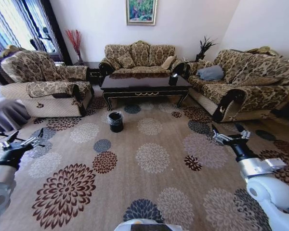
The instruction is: Move to the front of the table and pick up the trash from the floor, then place it into the trash bin.
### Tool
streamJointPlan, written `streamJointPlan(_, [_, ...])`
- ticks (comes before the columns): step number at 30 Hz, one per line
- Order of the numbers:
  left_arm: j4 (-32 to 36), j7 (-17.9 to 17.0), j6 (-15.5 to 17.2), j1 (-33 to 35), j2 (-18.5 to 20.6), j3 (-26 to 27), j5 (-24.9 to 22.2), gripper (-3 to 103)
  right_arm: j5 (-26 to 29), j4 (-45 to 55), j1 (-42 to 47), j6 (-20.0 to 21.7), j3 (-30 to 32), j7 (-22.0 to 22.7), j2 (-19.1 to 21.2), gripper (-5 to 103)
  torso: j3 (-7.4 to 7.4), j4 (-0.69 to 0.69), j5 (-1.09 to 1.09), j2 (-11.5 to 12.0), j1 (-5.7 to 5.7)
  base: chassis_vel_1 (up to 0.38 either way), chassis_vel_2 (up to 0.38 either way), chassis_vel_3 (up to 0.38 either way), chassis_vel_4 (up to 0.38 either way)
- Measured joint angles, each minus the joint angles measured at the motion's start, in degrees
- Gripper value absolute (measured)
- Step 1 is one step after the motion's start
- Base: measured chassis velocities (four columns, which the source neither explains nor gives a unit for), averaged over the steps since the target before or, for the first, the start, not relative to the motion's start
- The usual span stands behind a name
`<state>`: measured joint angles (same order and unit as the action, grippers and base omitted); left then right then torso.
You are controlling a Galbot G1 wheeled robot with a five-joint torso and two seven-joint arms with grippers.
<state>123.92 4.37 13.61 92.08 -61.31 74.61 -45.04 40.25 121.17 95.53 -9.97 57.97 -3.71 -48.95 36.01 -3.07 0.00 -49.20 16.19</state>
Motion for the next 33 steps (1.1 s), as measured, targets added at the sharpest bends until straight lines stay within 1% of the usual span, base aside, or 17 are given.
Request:
streamJointPlan(5, [0.23, 0.19, -0.02, 0.35, -0.36, 0.02, 0.01, 100, 0.47, 0.06, 0.18, -0.16, -0.10, -0.61, 0.00, 100, 0.57, 0.00, -0.01, -1.02, 0.43, 0.000, 0.000, 0.000, 0.000])
streamJointPlan(9, [0.94, 0.33, -0.12, 0.79, -0.59, 0.25, 0.02, 100, 0.07, 0.07, 0.48, -0.30, -0.09, -0.75, -0.15, 100, 1.41, 0.00, 0.00, -2.38, 0.98, 0.000, 0.000, 0.000, 0.000])
streamJointPlan(11, [1.01, 0.34, -0.13, 0.85, -0.59, 0.31, 0.02, 100, 0.04, 0.11, 0.55, -0.34, -0.08, -0.76, -0.18, 100, 1.50, 0.00, 0.00, -2.54, 1.04, 0.000, 0.000, 0.000, 0.000])
streamJointPlan(14, [1.43, 0.40, -0.17, 1.26, -0.59, 0.69, -0.07, 100, -0.39, 0.43, 0.76, -0.42, 0.08, -0.68, -0.36, 100, 2.17, 0.00, 0.00, -3.74, 1.58, 0.000, 0.000, 0.000, 0.000])
streamJointPlan(16, [1.48, 0.40, -0.17, 1.30, -0.59, 0.73, -0.08, 100, -0.44, 0.44, 0.77, -0.42, 0.09, -0.65, -0.37, 100, 2.23, 0.00, 0.00, -3.84, 1.62, 0.000, 0.000, 0.000, 0.000])
streamJointPlan(18, [1.88, 0.45, -0.22, 1.69, -0.60, 0.83, -0.11, 100, -1.52, 0.65, 0.85, -0.21, 0.19, 1.26, -0.45, 100, 2.71, 0.00, 0.00, -4.70, 2.00, 0.000, 0.000, 0.000, 0.000])
streamJointPlan(19, [2.01, 0.46, -0.24, 1.83, -0.64, 0.86, -0.11, 100, -1.91, 0.84, 0.93, 0.34, 0.21, 2.93, -0.49, 100, 2.87, 0.00, 0.00, -5.01, 2.14, 0.000, 0.000, 0.000, 0.000])
streamJointPlan(20, [2.01, 0.46, -0.24, 1.83, -0.64, 0.86, -0.11, 100, -1.91, 0.84, 0.93, 0.34, 0.21, 2.93, -0.49, 100, 2.87, 0.00, 0.00, -5.01, 2.14, 0.000, 0.000, 0.000, 0.000])
streamJointPlan(23, [2.46, 0.47, -0.26, 2.18, -0.72, 0.89, -0.14, 100, -0.75, 1.98, 1.38, 2.01, 0.31, 6.24, -0.53, 100, 3.43, 0.00, 0.00, -6.00, 2.57, 0.000, 0.000, 0.000, 0.000])
streamJointPlan(26, [2.73, 0.47, -0.26, 2.30, -0.73, 0.89, -0.16, 100, -0.30, 2.13, 1.48, 2.13, 0.50, 5.93, -0.48, 100, 3.75, 0.00, -0.01, -6.55, 2.81, 0.000, 0.000, 0.000, 0.000])
streamJointPlan(28, [3.10, 0.47, -0.27, 2.47, -0.75, 0.90, -0.16, 100, 0.45, 2.13, 1.47, 1.11, 0.61, 3.26, -0.32, 100, 4.19, 0.00, 0.00, -7.38, 3.18, 0.000, 0.000, 0.000, 0.000])
streamJointPlan(32, [3.39, 0.48, -0.27, 2.69, -0.84, 0.96, -0.16, 100, 0.57, 2.15, 1.43, 0.71, 0.61, 2.23, -0.29, 100, 4.61, 0.00, 0.00, -8.11, 3.51, 0.000, 0.000, 0.000, 0.000])
streamJointPlan(33, [3.56, 0.52, -0.27, 2.87, -0.90, 1.02, -0.16, 100, 0.55, 2.12, 1.43, 0.53, 0.63, 1.49, -0.29, 100, 4.96, 0.00, 0.00, -8.74, 3.78, 0.000, 0.000, 0.000, 0.000])
